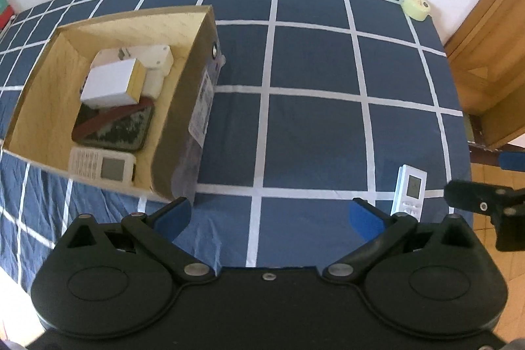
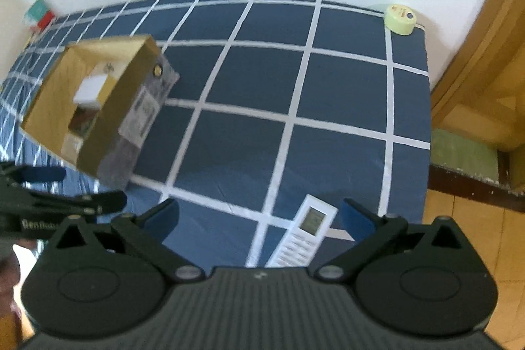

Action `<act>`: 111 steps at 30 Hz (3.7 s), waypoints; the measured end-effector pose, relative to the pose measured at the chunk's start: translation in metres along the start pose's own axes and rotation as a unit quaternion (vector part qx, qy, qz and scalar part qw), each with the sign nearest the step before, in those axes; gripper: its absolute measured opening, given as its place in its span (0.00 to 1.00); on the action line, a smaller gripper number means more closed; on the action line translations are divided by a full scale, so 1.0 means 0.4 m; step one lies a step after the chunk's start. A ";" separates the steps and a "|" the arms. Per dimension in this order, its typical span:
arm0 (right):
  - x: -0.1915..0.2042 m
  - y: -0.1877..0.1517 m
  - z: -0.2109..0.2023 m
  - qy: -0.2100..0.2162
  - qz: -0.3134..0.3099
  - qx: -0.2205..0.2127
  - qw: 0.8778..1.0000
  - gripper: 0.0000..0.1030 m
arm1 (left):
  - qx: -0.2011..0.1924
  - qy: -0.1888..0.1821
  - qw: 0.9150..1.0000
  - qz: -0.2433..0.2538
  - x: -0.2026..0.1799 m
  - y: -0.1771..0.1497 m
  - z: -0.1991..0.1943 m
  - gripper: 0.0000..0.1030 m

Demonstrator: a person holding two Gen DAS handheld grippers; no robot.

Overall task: Organize objects
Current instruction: 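Move the right gripper to the white remote with display on the bed, then close the right gripper on the white remote, then lift and carry the white remote with the right gripper over the box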

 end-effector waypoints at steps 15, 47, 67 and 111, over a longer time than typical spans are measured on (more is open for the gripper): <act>-0.085 -0.036 0.041 -0.002 -0.117 0.059 0.991 1.00 | -0.004 0.036 0.999 -0.003 -0.080 -0.090 0.026 1.00; -0.123 -0.021 0.391 0.167 -0.328 0.202 0.908 0.66 | 0.090 0.099 0.955 -0.264 -0.232 -0.310 0.171 1.00; -0.154 -0.102 0.347 0.108 -0.160 0.200 0.961 0.66 | 0.091 0.022 0.949 -0.302 -0.284 -0.326 0.213 1.00; -0.055 -0.068 0.259 0.167 -0.186 0.168 0.954 0.64 | 0.060 -0.016 0.954 -0.292 -0.196 -0.283 0.109 0.66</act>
Point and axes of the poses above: each gripper's, at about its wrist camera, not at the fingertips, and z roughly the way its jaws point, x to its left, y to its top, the point moved 2 cm from there along z, roughly the way its jaws point, and after that the axes turned 4 degrees about -x, right-handed, at the moved point
